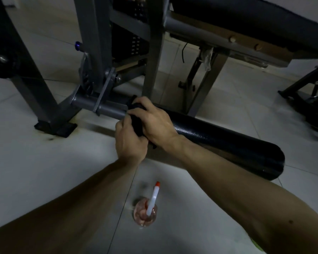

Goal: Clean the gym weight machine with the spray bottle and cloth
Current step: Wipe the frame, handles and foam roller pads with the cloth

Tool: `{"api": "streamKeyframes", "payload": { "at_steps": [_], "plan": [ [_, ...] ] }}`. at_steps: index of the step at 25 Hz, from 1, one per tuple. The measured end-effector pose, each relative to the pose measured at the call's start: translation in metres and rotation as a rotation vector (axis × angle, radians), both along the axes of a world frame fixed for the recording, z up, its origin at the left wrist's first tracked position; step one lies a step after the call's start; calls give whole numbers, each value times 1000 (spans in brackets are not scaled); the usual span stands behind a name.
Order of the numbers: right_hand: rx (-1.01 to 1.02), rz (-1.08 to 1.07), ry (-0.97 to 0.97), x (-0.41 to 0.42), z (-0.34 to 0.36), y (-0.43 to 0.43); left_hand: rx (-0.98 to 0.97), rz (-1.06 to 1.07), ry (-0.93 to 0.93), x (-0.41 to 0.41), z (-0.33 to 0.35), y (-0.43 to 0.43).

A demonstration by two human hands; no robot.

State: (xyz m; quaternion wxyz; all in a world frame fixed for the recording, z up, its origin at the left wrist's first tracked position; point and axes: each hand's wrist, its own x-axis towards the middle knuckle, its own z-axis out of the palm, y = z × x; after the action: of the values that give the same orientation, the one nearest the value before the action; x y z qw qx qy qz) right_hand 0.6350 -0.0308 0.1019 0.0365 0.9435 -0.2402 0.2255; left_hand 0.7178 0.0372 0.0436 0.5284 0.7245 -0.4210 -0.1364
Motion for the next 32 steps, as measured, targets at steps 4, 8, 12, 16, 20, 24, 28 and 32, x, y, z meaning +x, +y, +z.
{"api": "streamKeyframes", "payload": {
  "at_steps": [4, 8, 12, 16, 20, 24, 28, 32],
  "plan": [
    [-52, -58, -3, -70, -7, 0, -6, 6, 162, -13, 5, 7],
    [-96, -187, -51, -175, -19, 12, 38, 30, 319, -41, -2, 18],
    [-81, -440, -101, -293, -32, 32, 91, 73, 316, -45, -4, 10],
    [-41, -727, -168, -388, -42, 51, 98, 90, 295, -43, -9, 5],
    [-36, -779, -261, -388, -47, 55, 83, 98, 256, -42, -13, 4],
    [13, -667, -212, -315, -44, 50, 60, 96, 214, -45, -12, 6],
    [-37, -446, -183, -253, -37, 37, 19, 129, 154, -45, -9, 8],
    [-70, -174, -75, -145, -23, 17, 14, 112, 152, -37, -8, 7]
  ]
}}
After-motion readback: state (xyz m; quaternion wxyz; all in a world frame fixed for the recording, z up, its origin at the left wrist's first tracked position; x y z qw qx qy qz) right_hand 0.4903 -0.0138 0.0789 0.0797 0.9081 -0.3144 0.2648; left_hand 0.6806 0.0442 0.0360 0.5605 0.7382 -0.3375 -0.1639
